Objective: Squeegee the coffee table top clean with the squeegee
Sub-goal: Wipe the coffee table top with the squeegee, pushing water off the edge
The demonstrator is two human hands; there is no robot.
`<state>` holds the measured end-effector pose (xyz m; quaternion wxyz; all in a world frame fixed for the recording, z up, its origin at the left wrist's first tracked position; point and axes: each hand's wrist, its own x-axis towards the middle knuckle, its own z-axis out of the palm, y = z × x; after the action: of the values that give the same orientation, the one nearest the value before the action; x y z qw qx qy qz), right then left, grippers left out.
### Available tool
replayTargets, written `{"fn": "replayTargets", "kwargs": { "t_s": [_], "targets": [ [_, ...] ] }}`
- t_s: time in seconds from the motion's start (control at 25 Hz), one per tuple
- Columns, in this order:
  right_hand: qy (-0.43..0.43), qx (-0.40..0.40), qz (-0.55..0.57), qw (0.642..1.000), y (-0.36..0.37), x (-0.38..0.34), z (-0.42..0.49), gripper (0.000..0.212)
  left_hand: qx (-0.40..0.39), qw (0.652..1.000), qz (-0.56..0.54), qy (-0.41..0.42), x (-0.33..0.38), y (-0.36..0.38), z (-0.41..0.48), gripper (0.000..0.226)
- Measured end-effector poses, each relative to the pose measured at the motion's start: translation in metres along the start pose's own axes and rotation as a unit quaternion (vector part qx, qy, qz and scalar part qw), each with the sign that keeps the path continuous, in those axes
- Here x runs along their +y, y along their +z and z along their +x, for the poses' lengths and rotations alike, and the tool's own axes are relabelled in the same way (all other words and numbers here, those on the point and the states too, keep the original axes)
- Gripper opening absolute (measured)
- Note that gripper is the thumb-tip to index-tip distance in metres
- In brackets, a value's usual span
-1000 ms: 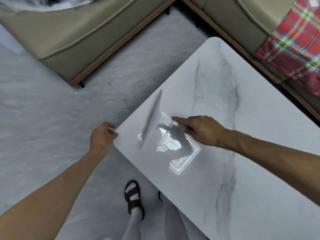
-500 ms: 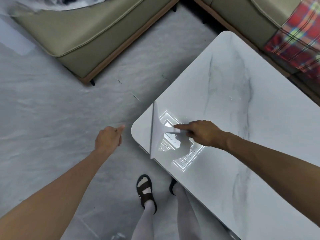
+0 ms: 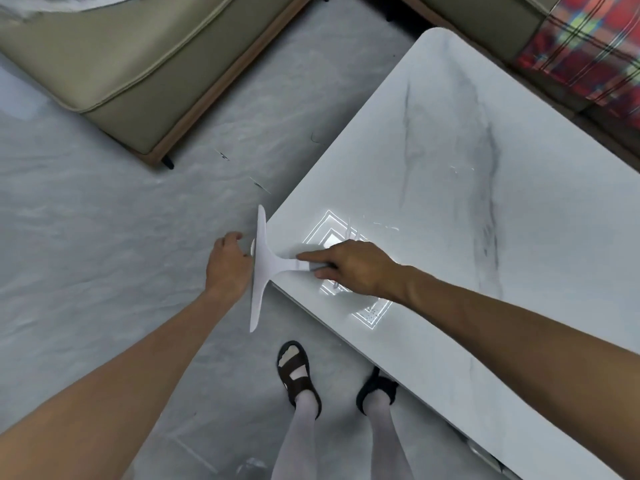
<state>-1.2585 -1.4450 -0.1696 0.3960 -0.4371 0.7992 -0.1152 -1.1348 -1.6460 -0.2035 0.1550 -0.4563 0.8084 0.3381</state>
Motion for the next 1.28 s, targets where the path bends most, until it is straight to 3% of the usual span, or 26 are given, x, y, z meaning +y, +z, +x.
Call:
{"fn": "replayTargets", "kwargs": {
  "t_s": [0.12,0.32,0.64,0.76,0.96,1.08,1.28],
  "targets": [
    [-0.003,0.036,-0.040,0.999,0.012,0.026,-0.010,0.040,0.002,0.999,0.017,0.029,0.003,0.020,-0.011,0.055],
    [0.051,0.033,-0.056,0.997,-0.008,0.107,-0.096,0.042,-0.083,0.993,0.066,0.049,0.036,0.070,-0.035,0.066],
    [0.178,0.031,-0.088,0.980,-0.057,0.195,-0.205,0.047,-0.034,0.998,0.021,0.058,0.077,0.096,-0.045,0.049],
    [0.112,0.033,-0.060,0.991,-0.053,0.174,-0.183,0.047,-0.023,1.000,-0.012,0.015,0.077,0.090,-0.046,0.050],
    [-0.005,-0.008,-0.038,0.999,0.001,0.087,-0.067,0.039,0.001,1.000,-0.001,-0.029,0.065,0.064,-0.040,0.051],
    [-0.013,-0.002,-0.027,1.000,0.009,0.075,-0.034,0.038,-0.001,0.999,0.008,-0.037,0.065,0.055,-0.031,0.050],
    [0.063,0.081,-0.019,0.995,-0.028,0.148,-0.063,0.037,-0.033,0.999,-0.006,-0.025,0.086,0.070,-0.027,0.035]
  ]
}}
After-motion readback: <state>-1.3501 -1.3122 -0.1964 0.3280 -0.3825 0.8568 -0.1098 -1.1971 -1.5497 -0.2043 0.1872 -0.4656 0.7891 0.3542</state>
